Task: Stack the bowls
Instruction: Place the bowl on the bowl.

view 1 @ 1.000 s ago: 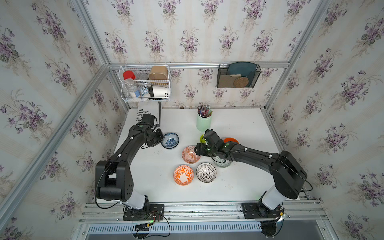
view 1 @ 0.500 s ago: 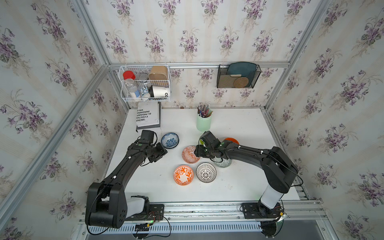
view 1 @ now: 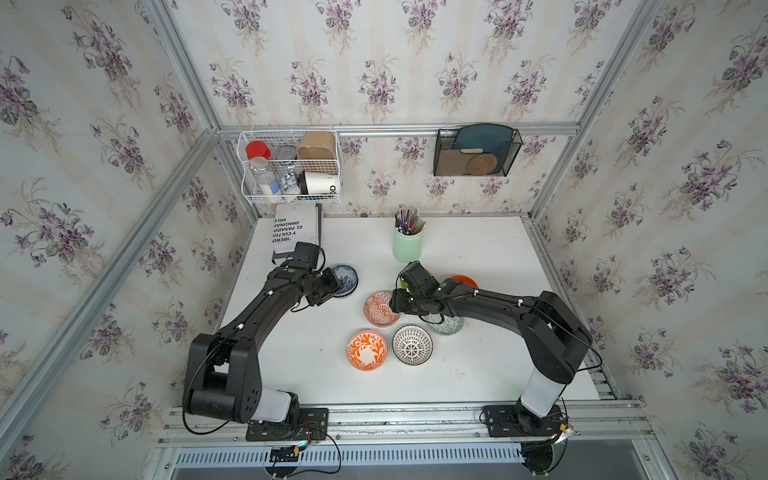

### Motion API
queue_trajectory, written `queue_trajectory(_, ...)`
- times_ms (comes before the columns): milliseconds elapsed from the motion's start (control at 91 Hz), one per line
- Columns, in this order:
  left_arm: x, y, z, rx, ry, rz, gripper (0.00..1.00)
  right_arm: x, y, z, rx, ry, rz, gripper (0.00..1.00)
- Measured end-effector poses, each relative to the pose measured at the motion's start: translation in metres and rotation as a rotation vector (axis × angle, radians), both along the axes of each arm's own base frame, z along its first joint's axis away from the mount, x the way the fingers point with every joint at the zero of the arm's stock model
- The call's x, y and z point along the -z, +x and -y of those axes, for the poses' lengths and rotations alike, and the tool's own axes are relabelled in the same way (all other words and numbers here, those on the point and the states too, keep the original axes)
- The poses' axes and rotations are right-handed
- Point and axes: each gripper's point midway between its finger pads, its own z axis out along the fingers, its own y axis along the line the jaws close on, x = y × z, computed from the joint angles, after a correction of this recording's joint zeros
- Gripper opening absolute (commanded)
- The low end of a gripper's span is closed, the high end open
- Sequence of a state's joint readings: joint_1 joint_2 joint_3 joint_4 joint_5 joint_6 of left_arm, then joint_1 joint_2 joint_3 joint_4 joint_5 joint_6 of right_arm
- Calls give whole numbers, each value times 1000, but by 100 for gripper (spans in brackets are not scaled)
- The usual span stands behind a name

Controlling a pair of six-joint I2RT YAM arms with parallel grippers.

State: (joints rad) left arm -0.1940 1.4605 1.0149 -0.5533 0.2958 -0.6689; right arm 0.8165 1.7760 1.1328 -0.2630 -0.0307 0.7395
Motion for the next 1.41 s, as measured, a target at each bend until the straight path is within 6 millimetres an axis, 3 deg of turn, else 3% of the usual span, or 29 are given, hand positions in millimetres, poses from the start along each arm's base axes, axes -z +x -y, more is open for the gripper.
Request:
queue_trajectory(396, 2, -4, 15, 74, 74, 12, 50, -1, 5, 2, 6, -10, 14, 60)
queue_trajectory(1055, 21, 12, 34, 150, 131, -68, 44, 3, 3, 5, 4, -22, 10, 53)
queue_trajectory(1406, 13, -3, 31, 155, 139, -44, 44, 7, 3, 5, 3, -25, 6, 53)
